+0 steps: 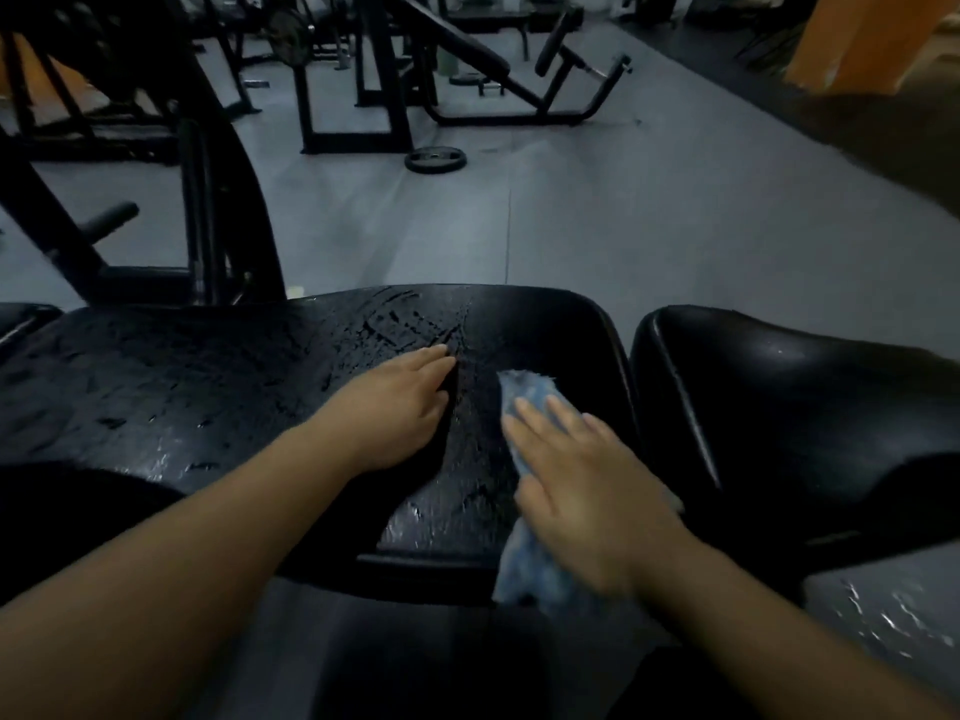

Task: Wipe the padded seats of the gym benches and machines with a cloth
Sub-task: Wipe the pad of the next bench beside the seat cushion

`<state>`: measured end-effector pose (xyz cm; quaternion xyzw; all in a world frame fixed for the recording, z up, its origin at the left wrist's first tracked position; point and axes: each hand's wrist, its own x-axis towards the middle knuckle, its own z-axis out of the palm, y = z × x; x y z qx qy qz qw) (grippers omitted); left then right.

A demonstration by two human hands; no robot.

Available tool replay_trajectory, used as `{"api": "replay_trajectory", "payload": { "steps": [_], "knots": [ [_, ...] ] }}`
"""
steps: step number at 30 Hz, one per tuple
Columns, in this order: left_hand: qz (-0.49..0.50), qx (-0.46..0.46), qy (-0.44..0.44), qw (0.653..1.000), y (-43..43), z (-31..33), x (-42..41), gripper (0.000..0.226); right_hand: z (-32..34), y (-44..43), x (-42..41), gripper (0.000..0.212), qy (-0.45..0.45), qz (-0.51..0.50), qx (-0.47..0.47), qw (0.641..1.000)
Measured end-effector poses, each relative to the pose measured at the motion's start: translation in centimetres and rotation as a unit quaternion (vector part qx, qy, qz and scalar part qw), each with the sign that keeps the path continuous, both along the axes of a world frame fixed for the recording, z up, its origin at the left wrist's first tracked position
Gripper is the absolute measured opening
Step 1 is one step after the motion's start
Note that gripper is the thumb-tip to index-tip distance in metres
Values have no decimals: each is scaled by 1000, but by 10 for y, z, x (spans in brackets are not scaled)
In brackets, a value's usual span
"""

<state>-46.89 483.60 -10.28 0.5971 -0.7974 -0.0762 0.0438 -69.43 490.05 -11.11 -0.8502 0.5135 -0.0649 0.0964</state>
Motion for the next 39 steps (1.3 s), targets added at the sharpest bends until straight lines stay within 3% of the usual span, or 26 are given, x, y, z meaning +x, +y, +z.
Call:
{"api": "replay_trajectory", "payload": {
  "steps": [4,7,9,13,15,20,26,32,37,39],
  "knots": [
    [-50,-26,23,998,1,-10,16,64,2,-27,55,71,8,-108,-14,994],
    [-78,-41,38,995,-2,-13,20,65,-1,17,72,73,7,-40,-7,999],
    [-104,-33,25,994,-7,-13,27,65,-3,34,57,73,9,-46,4,999],
    [-140,-69,7,988,-11,-18,40,61,1,-14,70,84,12,-180,13,984],
    [-136,-84,12,987,-11,-23,40,62,1,-21,97,85,34,-198,12,980],
    [-87,-23,-4,996,-8,-21,39,68,5,33,92,76,5,-94,64,993],
    [-53,-24,-6,998,-3,-16,38,73,2,-64,94,69,45,-239,38,969],
    [-13,-35,6,999,1,-17,40,72,4,7,90,84,6,-28,29,999],
    [13,-54,9,998,2,-16,37,79,2,-74,82,71,38,-116,2,992],
    [28,-65,9,997,4,-16,36,86,0,-77,104,72,44,-102,-19,994]
  ]
}}
